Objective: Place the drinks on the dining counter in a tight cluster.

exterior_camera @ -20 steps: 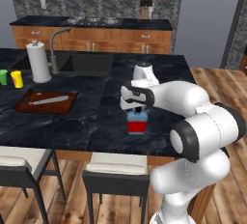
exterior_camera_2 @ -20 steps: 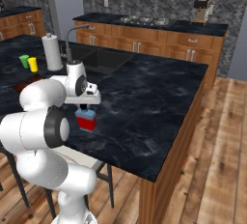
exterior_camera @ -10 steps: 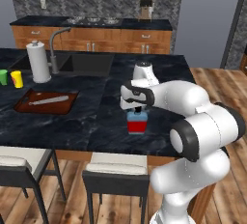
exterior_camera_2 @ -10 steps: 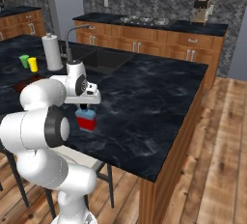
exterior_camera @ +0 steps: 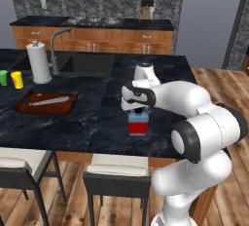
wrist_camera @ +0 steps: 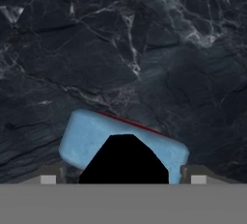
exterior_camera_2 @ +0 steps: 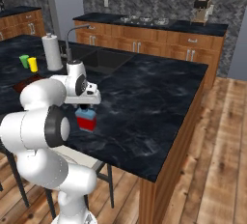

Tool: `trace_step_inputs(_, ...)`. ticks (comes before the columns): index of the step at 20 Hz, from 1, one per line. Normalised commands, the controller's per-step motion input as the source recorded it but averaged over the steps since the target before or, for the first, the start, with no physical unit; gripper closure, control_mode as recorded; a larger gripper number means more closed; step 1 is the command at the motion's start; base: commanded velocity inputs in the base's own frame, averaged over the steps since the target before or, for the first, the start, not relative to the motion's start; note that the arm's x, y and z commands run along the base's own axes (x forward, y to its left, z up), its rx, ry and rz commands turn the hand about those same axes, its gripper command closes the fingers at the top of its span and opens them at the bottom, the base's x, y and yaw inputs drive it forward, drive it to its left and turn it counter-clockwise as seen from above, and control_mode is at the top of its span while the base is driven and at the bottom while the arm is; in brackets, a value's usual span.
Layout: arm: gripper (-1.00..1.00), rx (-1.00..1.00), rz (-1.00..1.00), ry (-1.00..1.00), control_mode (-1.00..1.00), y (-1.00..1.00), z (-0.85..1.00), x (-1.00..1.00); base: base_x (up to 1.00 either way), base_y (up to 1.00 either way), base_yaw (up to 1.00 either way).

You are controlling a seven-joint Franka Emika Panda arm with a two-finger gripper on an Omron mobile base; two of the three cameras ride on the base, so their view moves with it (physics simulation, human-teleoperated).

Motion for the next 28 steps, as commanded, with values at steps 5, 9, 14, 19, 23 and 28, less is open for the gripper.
trace_step_inputs(5,-1.00,0.00,0.00,0.03,-1.00,-0.09,0.09,0.00,0.00,0.00,0.00)
trace_step_inputs(9,-1.00,0.09,0.00,-0.12,-1.00,-0.15,0.53,-0.65,0.00,0.00,0.00)
trace_step_inputs(14,-1.00,0.06,0.00,-0.09,-1.00,-0.14,0.55,-0.73,0.00,0.00,0.00)
trace_step_inputs(19,-1.00,0.05,0.00,-0.03,-1.00,-0.37,0.19,-1.00,0.00,0.00,0.00)
trace_step_inputs(23,-1.00,0.00,0.00,0.00,-1.00,-0.39,0.32,-1.00,0.00,0.00,0.00)
trace_step_inputs(28,-1.00,0.00,0.00,0.02,-1.00,-0.10,0.93,-0.92,0.00,0.00,0.00)
